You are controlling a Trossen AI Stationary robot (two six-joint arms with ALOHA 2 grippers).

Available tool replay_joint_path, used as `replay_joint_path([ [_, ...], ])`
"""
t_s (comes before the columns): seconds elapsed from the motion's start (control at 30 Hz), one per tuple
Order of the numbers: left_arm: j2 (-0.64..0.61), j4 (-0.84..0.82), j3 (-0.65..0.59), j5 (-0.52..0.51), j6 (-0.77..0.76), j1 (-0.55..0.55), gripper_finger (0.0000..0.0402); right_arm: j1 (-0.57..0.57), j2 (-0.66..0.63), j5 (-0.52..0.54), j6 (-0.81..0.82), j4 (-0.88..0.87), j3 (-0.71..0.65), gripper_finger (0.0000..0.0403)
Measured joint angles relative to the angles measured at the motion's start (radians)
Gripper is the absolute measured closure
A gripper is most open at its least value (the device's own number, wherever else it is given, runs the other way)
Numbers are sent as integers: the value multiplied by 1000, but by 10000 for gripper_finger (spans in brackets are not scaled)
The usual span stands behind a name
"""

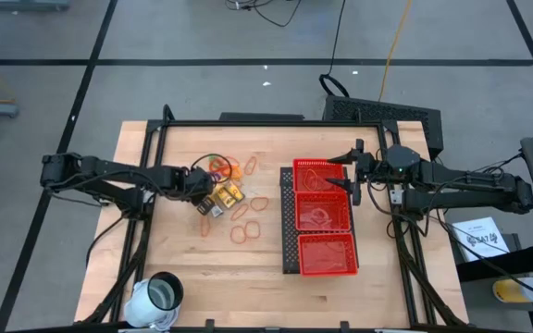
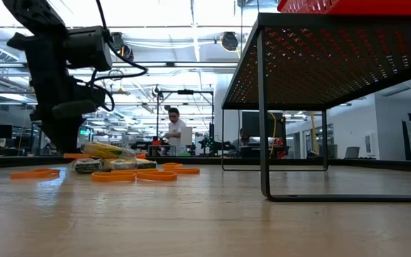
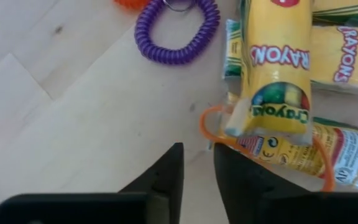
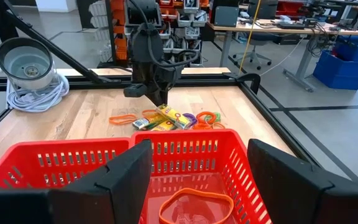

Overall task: Pick & Place Office Desk Supplies
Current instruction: Put the orange rubber band into the top red bin on the shelf

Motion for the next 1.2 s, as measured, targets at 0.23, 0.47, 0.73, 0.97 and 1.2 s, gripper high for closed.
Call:
replay_joint_path([
  [0.23, -38, 9, 0, 0, 35, 26, 264, 0, 0, 0, 0, 0, 0, 149],
  [0.47, -109, 4, 0, 90, 40, 27, 256, 0, 0, 0, -3, 0, 0, 149],
  [0.73, -125, 35, 0, 96, 32, 12, 256, 0, 0, 0, -20, 0, 0, 149],
  [0.97, -109, 39, 1, 104, 32, 12, 256, 0, 0, 0, -21, -1, 0, 149],
  [1.2, -109, -59, 1, 93, 41, 12, 256, 0, 0, 0, -23, -5, 0, 149],
])
